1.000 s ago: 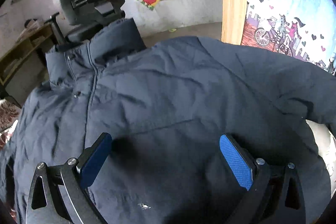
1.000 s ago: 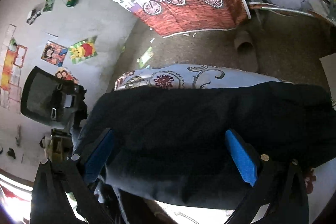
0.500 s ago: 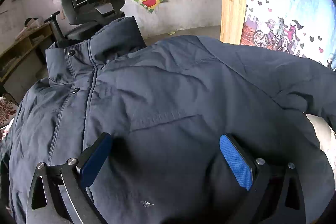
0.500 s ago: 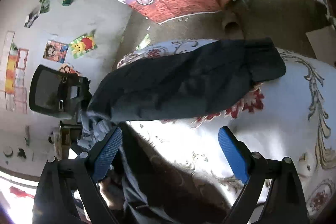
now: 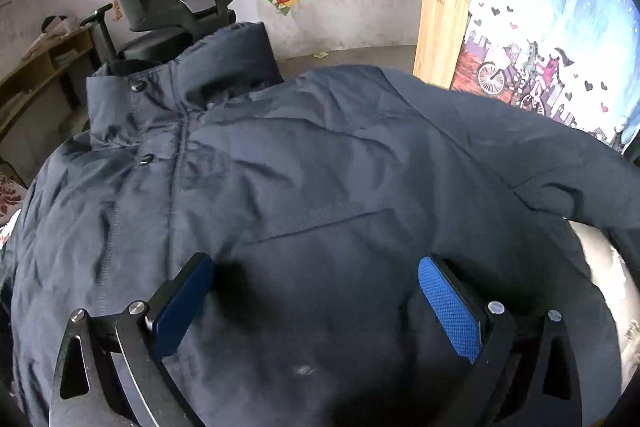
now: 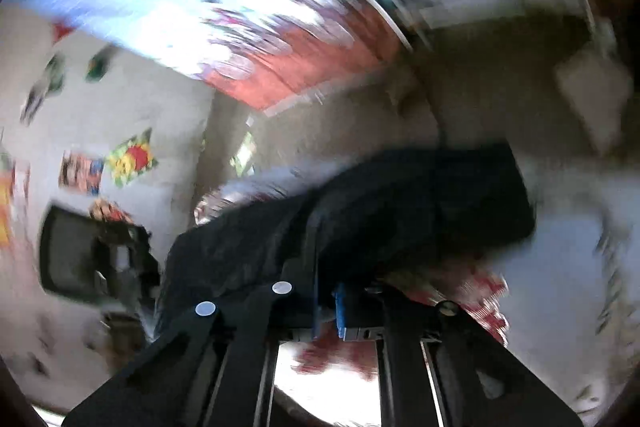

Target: Fold large clothes

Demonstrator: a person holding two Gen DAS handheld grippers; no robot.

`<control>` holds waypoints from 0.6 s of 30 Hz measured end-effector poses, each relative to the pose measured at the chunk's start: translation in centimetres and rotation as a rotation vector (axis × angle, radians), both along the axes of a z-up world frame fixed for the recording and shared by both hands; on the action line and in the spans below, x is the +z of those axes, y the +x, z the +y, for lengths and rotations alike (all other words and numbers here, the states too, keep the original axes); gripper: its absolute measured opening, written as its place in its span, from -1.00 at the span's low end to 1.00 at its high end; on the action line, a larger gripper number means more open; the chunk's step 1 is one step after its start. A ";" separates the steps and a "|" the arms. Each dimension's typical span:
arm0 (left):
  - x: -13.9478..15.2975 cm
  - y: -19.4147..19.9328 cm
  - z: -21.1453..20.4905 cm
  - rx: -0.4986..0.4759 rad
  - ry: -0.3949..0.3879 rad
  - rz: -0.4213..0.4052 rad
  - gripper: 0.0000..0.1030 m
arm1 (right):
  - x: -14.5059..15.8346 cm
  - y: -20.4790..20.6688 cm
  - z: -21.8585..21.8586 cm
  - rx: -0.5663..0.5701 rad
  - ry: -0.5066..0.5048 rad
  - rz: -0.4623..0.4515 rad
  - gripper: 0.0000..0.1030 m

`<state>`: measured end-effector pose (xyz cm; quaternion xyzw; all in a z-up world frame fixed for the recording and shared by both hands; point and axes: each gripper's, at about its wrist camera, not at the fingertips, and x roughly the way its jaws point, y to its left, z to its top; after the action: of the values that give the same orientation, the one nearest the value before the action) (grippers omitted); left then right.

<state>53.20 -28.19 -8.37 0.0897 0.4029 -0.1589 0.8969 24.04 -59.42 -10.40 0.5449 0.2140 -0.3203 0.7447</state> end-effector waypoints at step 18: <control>6.4 -0.4 24.8 0.257 -0.235 0.102 1.00 | 21.4 20.1 29.1 0.787 -0.961 -0.155 -0.88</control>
<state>52.77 -3.43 -1.98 -0.0764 0.4346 -0.0933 0.8925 44.14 -30.36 10.98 0.0511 0.1761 -0.0419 0.9822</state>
